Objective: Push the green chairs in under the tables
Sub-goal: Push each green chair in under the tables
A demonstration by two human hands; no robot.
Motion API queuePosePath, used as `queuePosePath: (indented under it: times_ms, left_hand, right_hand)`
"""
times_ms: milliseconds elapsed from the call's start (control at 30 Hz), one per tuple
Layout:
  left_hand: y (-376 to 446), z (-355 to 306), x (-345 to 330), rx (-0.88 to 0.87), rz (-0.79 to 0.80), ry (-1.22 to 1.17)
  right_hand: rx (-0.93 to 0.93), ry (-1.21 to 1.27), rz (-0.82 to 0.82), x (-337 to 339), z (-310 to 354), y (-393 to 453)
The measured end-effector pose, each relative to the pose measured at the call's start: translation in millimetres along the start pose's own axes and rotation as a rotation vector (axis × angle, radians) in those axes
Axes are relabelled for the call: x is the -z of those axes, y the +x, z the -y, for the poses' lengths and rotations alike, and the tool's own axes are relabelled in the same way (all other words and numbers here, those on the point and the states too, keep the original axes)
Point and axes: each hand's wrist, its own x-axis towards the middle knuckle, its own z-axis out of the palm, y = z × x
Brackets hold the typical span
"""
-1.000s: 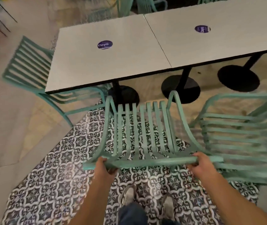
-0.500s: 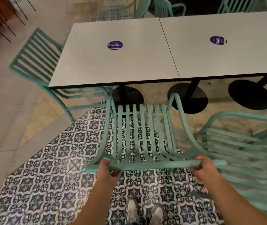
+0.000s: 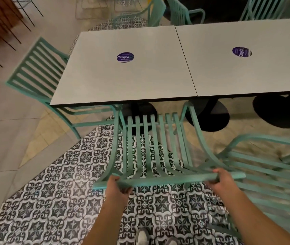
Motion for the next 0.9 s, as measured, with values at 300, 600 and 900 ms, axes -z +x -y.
queuePosePath:
  times_ms: [300, 600, 900]
  left_hand:
    - [9.5, -11.6, -9.6, 0.137, -0.008, -0.073]
    - [11.4, -14.0, -5.5, 0.115, 0.004, -0.038]
    - [18.1, -17.6, 0.9, 0.101, -0.036, -0.035]
  right_hand:
    - [-0.002, 0.085, -0.016, -16.3, 11.2, 13.5]
    - [-0.032, 0.185, 0.003, -17.2, 5.6, 5.7]
    - [-0.007, 0.175, 0.012, -15.1, -4.6, 2.1]
